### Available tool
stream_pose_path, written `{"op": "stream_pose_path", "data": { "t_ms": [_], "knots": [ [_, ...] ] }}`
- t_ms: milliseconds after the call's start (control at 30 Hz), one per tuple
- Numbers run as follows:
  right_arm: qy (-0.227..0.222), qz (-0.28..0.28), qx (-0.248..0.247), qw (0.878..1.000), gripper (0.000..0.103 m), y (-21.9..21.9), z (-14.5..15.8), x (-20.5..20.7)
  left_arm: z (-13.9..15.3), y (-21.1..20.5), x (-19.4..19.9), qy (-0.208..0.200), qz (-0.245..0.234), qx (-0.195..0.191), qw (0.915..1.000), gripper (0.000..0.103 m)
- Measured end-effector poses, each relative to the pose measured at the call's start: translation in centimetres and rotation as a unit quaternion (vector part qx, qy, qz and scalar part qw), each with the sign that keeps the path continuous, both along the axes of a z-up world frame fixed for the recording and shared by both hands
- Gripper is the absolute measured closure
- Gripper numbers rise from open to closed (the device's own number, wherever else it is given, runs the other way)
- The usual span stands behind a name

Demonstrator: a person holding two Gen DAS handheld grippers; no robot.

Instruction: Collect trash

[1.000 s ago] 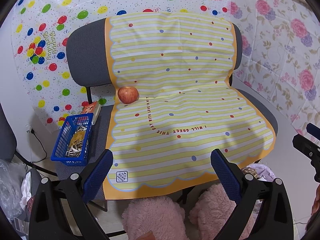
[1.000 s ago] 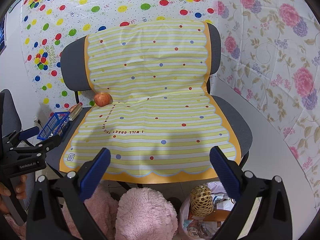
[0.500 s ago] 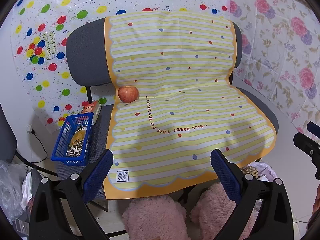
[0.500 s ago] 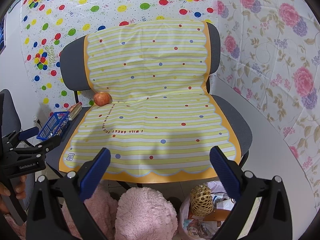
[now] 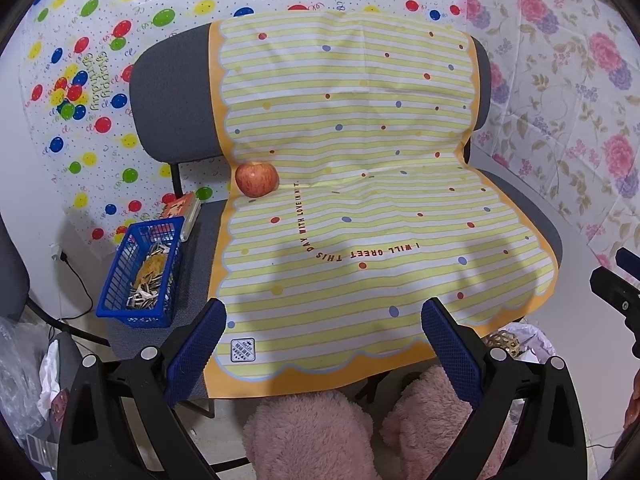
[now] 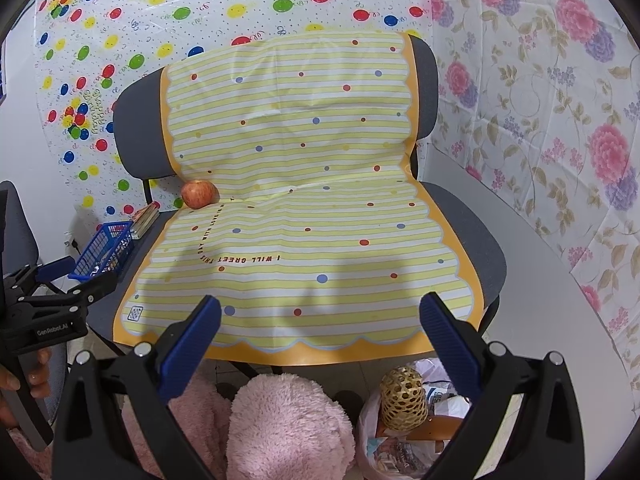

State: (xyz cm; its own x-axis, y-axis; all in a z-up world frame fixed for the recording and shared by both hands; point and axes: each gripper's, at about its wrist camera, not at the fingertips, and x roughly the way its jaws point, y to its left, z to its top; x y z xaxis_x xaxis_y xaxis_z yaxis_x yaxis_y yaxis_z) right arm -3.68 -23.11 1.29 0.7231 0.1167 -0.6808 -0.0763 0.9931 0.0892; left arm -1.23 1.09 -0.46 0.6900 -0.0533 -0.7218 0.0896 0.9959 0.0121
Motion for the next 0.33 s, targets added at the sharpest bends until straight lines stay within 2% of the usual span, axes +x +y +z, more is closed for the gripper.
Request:
{"op": "stream_pose_path", "data": {
  "t_ms": [100,333],
  "knots": [
    [0.005,0.0,0.005,1.0,0.006,-0.2,-0.5,0.5,-0.7,0.1,0.8,0.004,-0.004,-0.008,1.0,0.006],
    [0.015,-0.005,0.002,1.0,0.006,-1.5,-3.1,4.2,-3.9,-0.2,3.7,0.029,0.002,0.007,0.9995,0.006]
  ]
}}
